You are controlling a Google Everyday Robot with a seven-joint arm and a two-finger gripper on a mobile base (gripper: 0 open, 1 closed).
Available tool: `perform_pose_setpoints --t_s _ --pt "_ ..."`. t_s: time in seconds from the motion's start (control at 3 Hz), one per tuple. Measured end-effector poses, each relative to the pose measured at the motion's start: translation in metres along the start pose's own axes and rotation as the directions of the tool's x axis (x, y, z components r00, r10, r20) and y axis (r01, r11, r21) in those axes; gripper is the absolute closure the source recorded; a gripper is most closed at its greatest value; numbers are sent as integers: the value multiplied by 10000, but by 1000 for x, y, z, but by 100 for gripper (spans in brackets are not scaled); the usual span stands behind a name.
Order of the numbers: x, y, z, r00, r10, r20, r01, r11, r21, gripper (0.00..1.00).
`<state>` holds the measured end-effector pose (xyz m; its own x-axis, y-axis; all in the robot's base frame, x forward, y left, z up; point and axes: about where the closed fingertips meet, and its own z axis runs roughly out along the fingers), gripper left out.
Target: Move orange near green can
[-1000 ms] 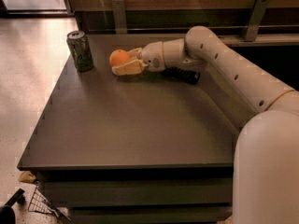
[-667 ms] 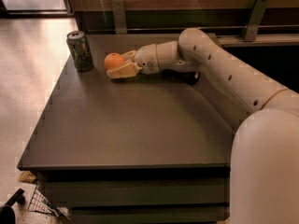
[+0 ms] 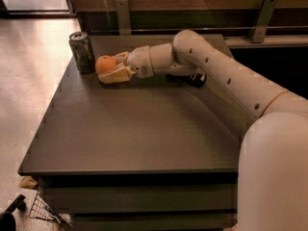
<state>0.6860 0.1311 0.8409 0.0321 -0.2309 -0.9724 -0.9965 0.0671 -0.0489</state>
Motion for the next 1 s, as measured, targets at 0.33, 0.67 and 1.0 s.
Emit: perform_pose_setpoints --t_s 0.33,0.67,1.0 --pt "0 1 3 10000 -12 7 12 10000 -52 83" --pt "-1 2 6 10000 -11 14 11 9999 -101 60" --pt "-1 4 9 10000 -10 21 11 9999 -152 36"
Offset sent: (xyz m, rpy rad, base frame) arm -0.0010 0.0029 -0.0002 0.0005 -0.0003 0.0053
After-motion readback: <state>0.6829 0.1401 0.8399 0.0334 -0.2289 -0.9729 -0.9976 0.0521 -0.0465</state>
